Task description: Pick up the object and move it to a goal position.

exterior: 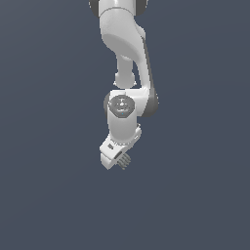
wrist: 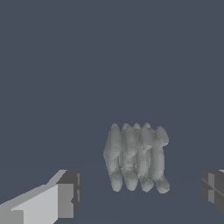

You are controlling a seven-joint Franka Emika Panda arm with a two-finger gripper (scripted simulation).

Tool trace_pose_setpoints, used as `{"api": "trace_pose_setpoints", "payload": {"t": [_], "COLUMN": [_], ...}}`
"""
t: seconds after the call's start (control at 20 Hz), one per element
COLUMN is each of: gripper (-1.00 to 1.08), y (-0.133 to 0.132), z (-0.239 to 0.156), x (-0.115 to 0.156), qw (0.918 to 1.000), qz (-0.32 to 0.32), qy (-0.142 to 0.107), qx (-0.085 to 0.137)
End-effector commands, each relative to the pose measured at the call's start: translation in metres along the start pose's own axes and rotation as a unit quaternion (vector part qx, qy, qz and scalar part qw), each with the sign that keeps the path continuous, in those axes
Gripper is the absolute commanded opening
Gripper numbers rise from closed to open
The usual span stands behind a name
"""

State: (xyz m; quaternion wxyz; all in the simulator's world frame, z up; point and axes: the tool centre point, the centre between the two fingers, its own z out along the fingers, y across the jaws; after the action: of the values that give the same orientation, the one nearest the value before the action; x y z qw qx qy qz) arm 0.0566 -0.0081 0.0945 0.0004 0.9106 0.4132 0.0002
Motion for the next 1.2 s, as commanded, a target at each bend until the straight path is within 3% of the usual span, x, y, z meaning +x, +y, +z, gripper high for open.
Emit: {"api": "trace_pose_setpoints", "payload": {"t": [0.0, 0.35, 0.8, 1.1, 1.15], "gripper": [1.0, 1.0, 1.0, 1.0, -1.0], "y": [0.001, 0.002, 0.001, 0.002, 0.002], "z": [0.002, 0.006, 0.046, 0.053, 0.053], "x": [0.0, -0.001, -0.001, 0.0, 0.0], "qw": [1.0, 1.0, 0.9999, 0.9999, 0.9999], "qz": [-0.008, -0.009, -0.011, -0.011, -0.011], "qy": [0.0, 0.0, 0.0, 0.0, 0.0], "qx": [0.0, 0.0, 0.0, 0.0, 0.0]}}
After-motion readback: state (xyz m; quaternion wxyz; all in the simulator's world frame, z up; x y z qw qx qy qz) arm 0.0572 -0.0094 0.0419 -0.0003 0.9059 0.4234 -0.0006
